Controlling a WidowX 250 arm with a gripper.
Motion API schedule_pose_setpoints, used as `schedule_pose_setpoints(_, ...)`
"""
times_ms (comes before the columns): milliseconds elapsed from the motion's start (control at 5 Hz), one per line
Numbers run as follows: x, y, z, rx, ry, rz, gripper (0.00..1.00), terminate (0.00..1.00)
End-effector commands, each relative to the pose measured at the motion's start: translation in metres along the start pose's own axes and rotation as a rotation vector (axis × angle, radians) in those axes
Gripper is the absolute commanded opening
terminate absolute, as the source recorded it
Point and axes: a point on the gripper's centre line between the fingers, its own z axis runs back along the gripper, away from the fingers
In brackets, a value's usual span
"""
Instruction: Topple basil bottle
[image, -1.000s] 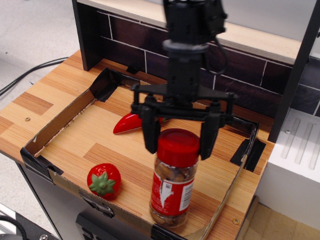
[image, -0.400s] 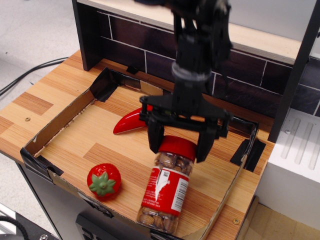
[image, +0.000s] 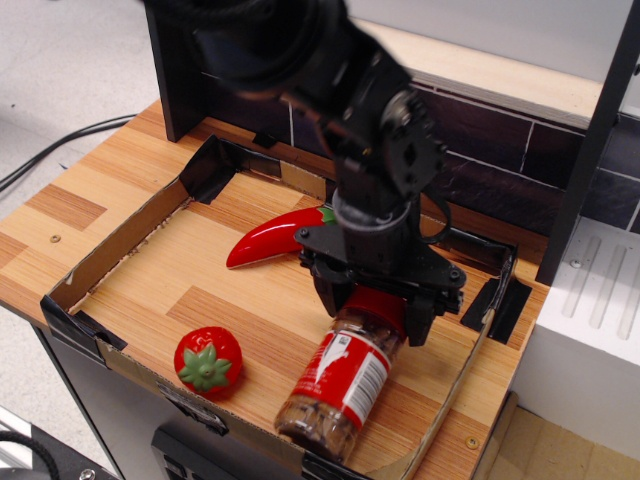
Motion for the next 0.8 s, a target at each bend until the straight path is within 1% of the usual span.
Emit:
schedule_pose_setpoints(0,0.035,-0.005,0.022,-0.068,-0.125,0.089,1.00,0.00)
schedule_pose_setpoints(200,0.037,-0.003,0.035,-0.091,-0.066,0.099,1.00,0.00)
schedule_pose_setpoints(400,0.042,-0.001,0.048,-0.094,-0.056,0.114,1.00,0.00)
schedule_pose_setpoints(600,0.047,-0.002,0.068,-0.048,-0.053,0.132,1.00,0.00)
